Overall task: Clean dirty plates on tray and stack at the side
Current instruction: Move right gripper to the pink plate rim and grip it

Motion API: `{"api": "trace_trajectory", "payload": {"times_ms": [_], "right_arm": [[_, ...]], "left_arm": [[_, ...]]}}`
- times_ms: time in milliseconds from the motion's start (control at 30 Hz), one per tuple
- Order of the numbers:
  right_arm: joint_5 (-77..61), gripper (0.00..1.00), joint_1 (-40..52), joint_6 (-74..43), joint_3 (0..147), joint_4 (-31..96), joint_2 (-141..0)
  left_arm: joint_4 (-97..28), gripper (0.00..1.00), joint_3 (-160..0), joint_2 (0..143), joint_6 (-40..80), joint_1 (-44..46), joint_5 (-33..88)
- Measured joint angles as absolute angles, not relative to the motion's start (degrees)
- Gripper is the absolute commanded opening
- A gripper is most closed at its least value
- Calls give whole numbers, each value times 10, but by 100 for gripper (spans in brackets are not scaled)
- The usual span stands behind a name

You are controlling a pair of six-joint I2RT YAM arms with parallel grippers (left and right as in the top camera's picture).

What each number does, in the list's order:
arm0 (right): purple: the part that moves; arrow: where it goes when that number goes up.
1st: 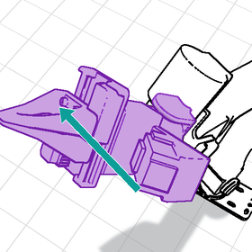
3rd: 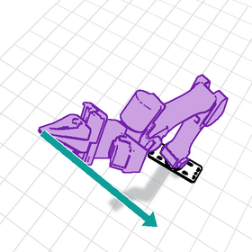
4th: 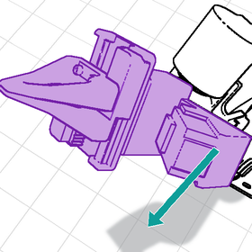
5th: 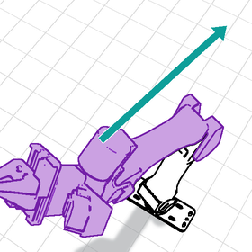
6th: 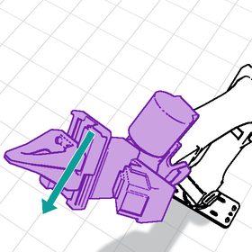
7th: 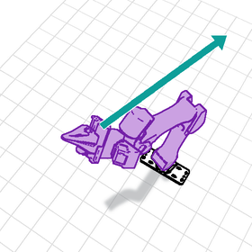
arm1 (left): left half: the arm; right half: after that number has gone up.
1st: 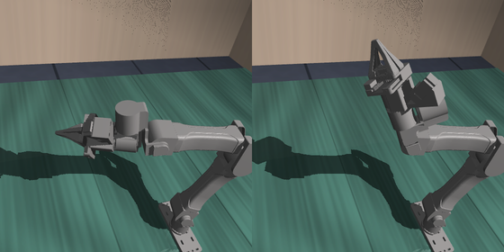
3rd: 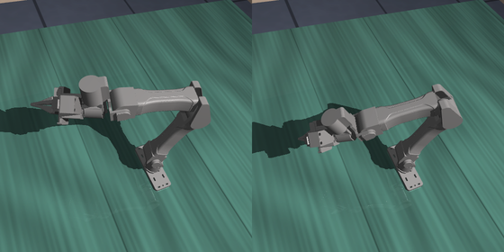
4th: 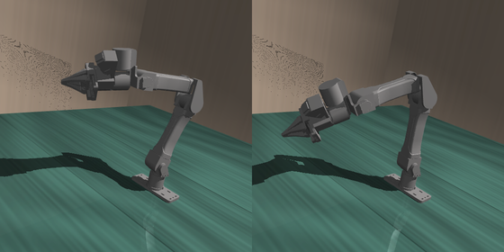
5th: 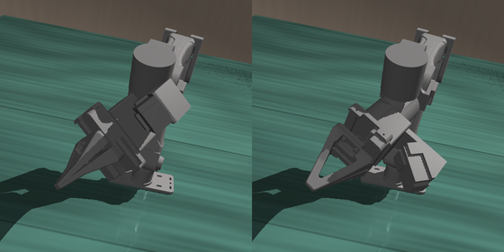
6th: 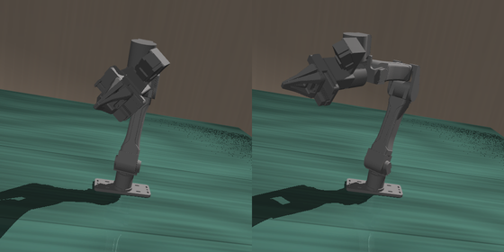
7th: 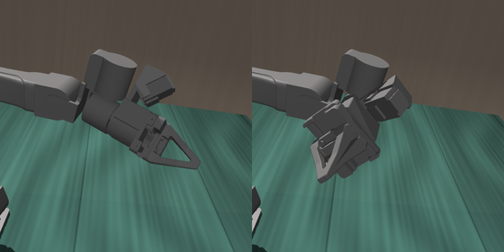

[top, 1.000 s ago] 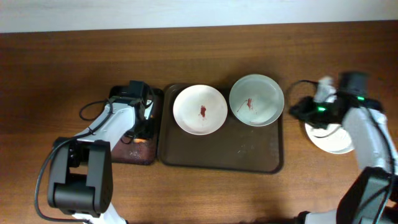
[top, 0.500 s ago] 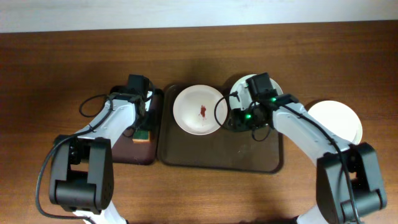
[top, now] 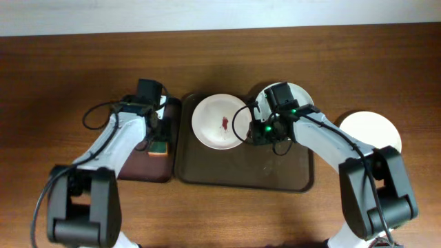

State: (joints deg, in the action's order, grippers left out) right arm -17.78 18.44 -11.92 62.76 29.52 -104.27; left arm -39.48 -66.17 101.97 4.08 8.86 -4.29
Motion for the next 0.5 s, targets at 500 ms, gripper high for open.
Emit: {"api": "trace_trajectory", "payload": {"times_ms": [500], "right_arm": [[-168, 29, 188, -211, 628, 239, -1074]], "left_arm": [[-364, 50, -608, 1005, 41, 89, 16]]}}
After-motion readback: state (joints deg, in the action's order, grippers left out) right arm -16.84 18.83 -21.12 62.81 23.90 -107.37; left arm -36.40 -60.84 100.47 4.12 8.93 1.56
